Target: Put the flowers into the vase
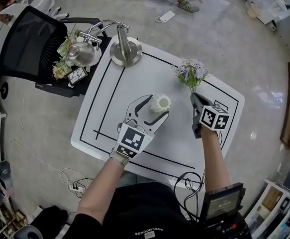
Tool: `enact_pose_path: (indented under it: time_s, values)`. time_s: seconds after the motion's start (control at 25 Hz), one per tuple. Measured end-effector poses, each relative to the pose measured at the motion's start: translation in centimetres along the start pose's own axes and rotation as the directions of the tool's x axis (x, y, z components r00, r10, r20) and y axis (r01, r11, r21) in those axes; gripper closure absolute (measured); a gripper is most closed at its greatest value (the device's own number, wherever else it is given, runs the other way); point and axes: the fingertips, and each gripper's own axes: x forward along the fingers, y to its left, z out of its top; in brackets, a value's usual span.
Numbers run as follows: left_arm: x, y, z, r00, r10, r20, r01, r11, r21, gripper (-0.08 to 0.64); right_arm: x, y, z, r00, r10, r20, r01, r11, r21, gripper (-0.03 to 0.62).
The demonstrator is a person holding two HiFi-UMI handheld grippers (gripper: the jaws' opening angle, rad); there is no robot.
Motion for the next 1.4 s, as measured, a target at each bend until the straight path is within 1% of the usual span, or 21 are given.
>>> enact_pose_path:
  time_s: [0.08,0.16,0.2,0.28,0.44,0.56,0.64,0.84,0.96,1.0,1.04,1.12,1.4]
  values:
    - [0.0,0.0,-0.2,1.000,0.003,-0.002,-0.003,1.000,0.001,0.249,-0.8,1.2,1.2,0.998,0.041,0.055,-0.042,0.999,0.018,0.569]
    - [0.0,0.1,-0.5,1.000,0.008,-0.003,-0.008,1.000,0.002,0.249,-1.6,2.6,2.7,0.988,0.092,0.125,-0.096,0.995,0.026,0.569]
    - [0.0,0.1,-0.6,1.000,0.012,-0.002,-0.012,1.000,0.001,0.250,-2.1,3.4,3.7,0.978,0.123,0.167,-0.129,0.991,0.025,0.569]
    - [-0.1,0.1,-0.6,1.000,0.019,-0.001,-0.019,1.000,-0.001,0.256,-3.4,5.3,5.7,0.949,0.187,0.255,-0.197,0.980,0.013,0.569]
    - [-0.2,0.1,-0.6,1.000,0.024,-0.008,-0.024,1.000,0.003,0.259,-6.4,9.6,10.0,0.868,0.299,0.396,-0.298,0.952,-0.066,0.569]
    - [-0.4,-0.2,-0.7,1.000,0.025,-0.006,-0.025,1.000,0.010,0.259,-9.0,13.0,13.3,0.788,0.381,0.483,-0.354,0.923,-0.151,0.569]
    - [-0.5,-0.2,-0.7,1.000,0.026,-0.005,-0.026,1.000,0.014,0.259,-10.5,15.0,15.2,0.734,0.433,0.523,-0.383,0.900,-0.208,0.569]
    - [-0.4,-0.2,-0.8,1.000,0.025,-0.010,-0.025,1.000,0.015,0.259,-13.7,19.5,18.6,0.612,0.541,0.577,-0.418,0.841,-0.344,0.569]
    - [-0.5,-0.4,-1.0,1.000,0.022,-0.014,-0.022,1.000,0.020,0.259,-15.1,21.9,19.7,0.546,0.602,0.583,-0.425,0.798,-0.426,0.569]
    - [-0.5,-0.4,-1.0,1.000,0.022,-0.015,-0.022,1.000,0.022,0.259,-15.3,22.6,19.8,0.529,0.618,0.582,-0.427,0.786,-0.447,0.569]
    - [-0.5,-0.5,-1.0,1.000,0.022,-0.015,-0.022,0.999,0.023,0.259,-15.5,23.1,19.9,0.516,0.631,0.579,-0.428,0.776,-0.464,0.569]
    - [-0.4,-0.4,-0.9,1.000,0.022,-0.016,-0.021,1.000,0.021,0.259,-15.6,24.0,19.9,0.501,0.650,0.572,-0.429,0.760,-0.488,0.569]
    - [-0.6,-0.2,-1.0,1.000,0.017,-0.018,-0.017,1.000,0.017,0.259,-15.4,26.0,19.2,0.441,0.699,0.562,-0.457,0.714,-0.530,0.569]
